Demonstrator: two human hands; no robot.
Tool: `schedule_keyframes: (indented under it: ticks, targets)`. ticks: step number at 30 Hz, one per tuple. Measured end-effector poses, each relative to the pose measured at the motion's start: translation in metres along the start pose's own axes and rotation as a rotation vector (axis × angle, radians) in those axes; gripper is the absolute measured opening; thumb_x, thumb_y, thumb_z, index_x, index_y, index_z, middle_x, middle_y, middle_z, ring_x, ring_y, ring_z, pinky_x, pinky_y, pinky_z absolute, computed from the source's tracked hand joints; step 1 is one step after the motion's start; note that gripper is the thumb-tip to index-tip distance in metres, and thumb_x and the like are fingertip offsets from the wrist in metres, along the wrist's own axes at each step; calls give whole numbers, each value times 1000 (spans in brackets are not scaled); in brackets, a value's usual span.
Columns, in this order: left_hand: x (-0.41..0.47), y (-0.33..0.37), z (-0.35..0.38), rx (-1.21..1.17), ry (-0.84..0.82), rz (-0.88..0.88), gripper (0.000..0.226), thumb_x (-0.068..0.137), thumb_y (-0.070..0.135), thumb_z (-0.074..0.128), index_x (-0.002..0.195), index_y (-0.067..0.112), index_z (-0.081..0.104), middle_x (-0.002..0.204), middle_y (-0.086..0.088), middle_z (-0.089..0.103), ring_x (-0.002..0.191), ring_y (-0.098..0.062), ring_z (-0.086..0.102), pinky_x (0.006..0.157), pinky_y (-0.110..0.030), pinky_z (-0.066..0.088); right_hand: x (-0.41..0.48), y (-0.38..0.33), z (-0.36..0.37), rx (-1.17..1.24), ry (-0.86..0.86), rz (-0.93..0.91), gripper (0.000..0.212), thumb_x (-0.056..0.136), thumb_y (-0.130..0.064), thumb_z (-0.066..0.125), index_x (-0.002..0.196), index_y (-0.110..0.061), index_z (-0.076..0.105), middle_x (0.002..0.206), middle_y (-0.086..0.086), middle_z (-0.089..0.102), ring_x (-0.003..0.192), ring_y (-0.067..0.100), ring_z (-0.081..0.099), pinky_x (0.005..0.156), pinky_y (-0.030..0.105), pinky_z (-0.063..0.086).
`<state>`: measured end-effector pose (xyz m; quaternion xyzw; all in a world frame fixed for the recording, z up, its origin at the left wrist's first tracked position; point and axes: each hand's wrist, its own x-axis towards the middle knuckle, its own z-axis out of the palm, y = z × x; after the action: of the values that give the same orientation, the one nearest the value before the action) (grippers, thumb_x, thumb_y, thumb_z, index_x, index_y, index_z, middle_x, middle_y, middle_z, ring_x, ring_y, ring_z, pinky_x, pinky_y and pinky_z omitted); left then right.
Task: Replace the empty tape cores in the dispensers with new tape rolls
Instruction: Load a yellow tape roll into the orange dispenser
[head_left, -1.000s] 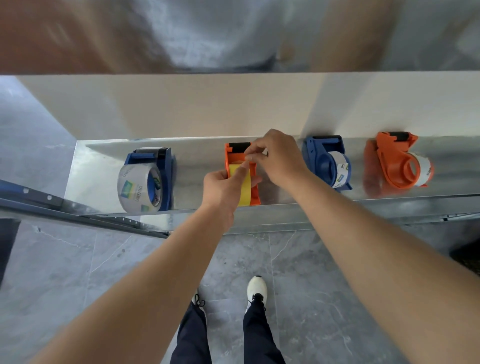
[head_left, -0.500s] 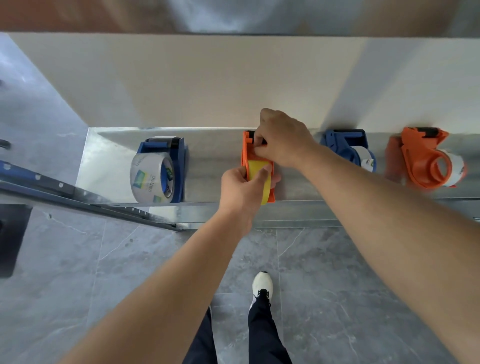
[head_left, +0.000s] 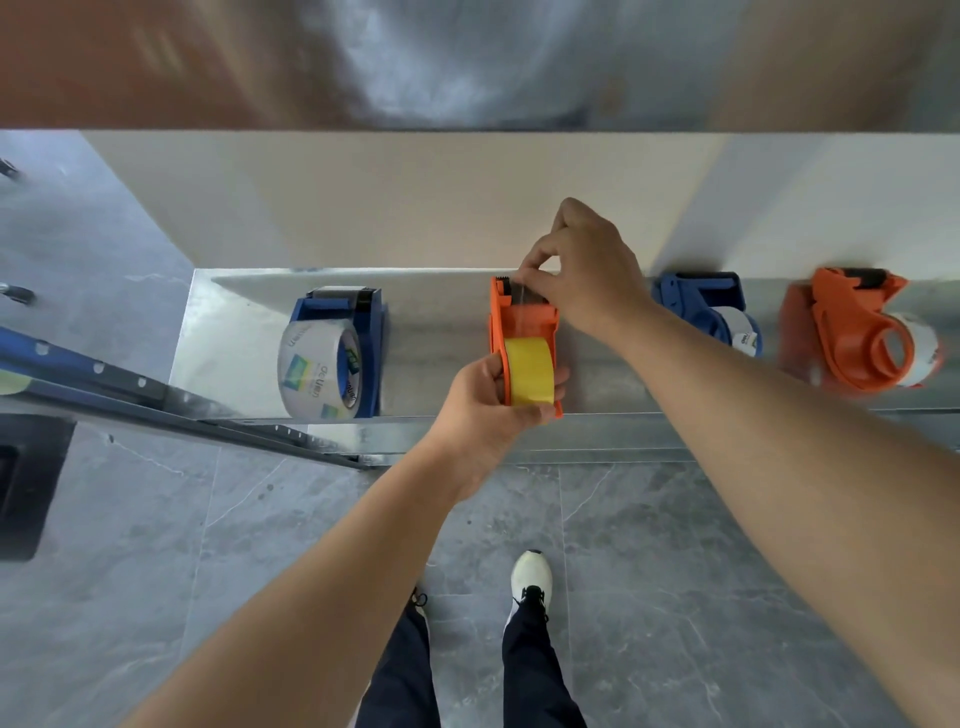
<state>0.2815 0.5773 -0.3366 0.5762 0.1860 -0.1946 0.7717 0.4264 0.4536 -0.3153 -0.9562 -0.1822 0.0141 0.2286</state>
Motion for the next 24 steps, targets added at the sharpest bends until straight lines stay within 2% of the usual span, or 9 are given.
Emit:
schedule_keyframes:
  ticks: [2, 5, 8, 10, 11, 18, 24]
  targets:
    - [1, 0, -2, 11, -10, -3, 54, 85, -23, 71, 133, 1, 63, 124, -12, 78, 116, -23, 75, 99, -35, 61, 5, -2, 2, 17, -25, 2, 15, 88, -38, 81, 89, -22, 80, 95, -1, 48, 86, 15, 51, 68, 34, 45]
    - [1, 2, -1, 57, 10, -8, 47, 85, -18, 74, 127, 1, 68, 116, -10, 81, 110, -23, 77, 97, -33, 62, 10, -2, 4, 95, -89, 2, 11, 85, -38, 82, 84, -27, 79, 100, -3, 54, 89, 14, 57, 76, 40, 54]
    - [1, 4, 3, 16, 77, -26, 24, 95, 10, 78, 118, 5, 74, 107, -13, 82, 101, -25, 79, 92, -33, 64, 14, -1, 4, 134, -185, 17, 11, 87, -36, 80, 82, -29, 74, 101, -8, 64, 91, 12, 64, 83, 44, 58]
    - [1, 6, 9, -54, 133, -49, 32, 103, 32, 69, 119, 4, 73, 102, -15, 82, 95, -26, 80, 84, -31, 65, 16, -1, 3, 138, -234, 35, 12, 90, -36, 78, 83, -28, 72, 94, -13, 69, 87, 9, 67, 84, 44, 59]
    - [2, 6, 11, -61, 153, -62, 37, 105, 36, 64, 120, 3, 72, 100, -14, 83, 94, -27, 81, 79, -28, 65, 17, -1, 3, 130, -245, 43, 12, 91, -36, 77, 84, -28, 71, 93, -14, 71, 86, 10, 67, 84, 44, 59]
    - [1, 7, 7, -56, 105, -59, 32, 110, 23, 56, 129, -2, 66, 108, -17, 82, 96, -25, 81, 77, -26, 64, 20, -2, 6, 63, -203, 56, 16, 95, -41, 70, 88, -26, 66, 104, -12, 65, 89, 15, 64, 82, 38, 53]
    - [0, 3, 1, 22, 4, -42, 29, 108, 10, 58, 133, -3, 64, 118, -14, 80, 109, -24, 78, 91, -31, 64, 19, 0, 7, 126, -132, 136, 15, 100, -39, 61, 97, -25, 62, 110, -10, 70, 87, 18, 62, 82, 39, 52]
